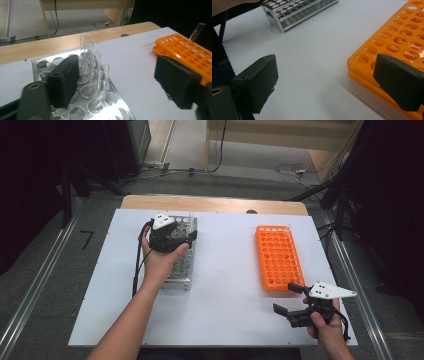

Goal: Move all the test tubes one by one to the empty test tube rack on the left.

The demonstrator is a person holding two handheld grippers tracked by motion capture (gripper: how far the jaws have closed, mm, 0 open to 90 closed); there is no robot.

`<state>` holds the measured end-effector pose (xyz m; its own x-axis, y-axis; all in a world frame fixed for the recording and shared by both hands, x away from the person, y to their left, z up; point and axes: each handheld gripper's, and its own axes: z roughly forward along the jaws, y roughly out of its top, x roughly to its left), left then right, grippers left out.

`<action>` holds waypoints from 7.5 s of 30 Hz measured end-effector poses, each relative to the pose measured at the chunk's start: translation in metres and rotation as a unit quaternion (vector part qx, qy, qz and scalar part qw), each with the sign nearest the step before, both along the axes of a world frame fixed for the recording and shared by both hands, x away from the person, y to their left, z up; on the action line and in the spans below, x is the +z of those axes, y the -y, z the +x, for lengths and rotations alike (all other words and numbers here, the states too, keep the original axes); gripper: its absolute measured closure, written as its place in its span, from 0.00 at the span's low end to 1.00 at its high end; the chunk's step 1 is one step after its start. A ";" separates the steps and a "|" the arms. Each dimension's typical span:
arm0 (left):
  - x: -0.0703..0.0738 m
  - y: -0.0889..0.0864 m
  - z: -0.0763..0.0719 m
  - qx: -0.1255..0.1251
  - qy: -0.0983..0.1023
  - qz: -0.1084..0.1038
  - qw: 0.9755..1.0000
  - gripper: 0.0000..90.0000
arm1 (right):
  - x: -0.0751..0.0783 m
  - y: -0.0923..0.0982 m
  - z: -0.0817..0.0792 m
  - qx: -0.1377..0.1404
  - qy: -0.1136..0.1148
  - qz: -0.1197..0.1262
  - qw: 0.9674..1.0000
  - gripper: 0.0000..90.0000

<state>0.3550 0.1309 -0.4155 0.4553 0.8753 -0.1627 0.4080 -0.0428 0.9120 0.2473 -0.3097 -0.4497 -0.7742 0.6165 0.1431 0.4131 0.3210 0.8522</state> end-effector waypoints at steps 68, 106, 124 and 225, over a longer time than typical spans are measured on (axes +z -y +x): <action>-0.012 -0.019 -0.131 -0.074 0.030 -0.029 0.996 0.00 | -0.002 0.007 0.199 -0.190 -0.026 -0.070 0.979 0.59; -0.012 -0.012 -0.128 -0.088 0.030 -0.025 0.995 0.00 | 0.036 -0.006 0.157 -0.150 0.025 -0.028 0.988 0.82; -0.010 0.000 -0.129 -0.104 0.033 -0.024 0.994 0.00 | 0.036 -0.046 0.088 -0.065 0.026 -0.024 0.997 0.82; -0.001 0.055 -0.124 -0.197 0.029 -0.024 0.980 0.84 | 0.020 -0.142 -0.008 0.107 0.026 -0.027 0.994 0.11</action>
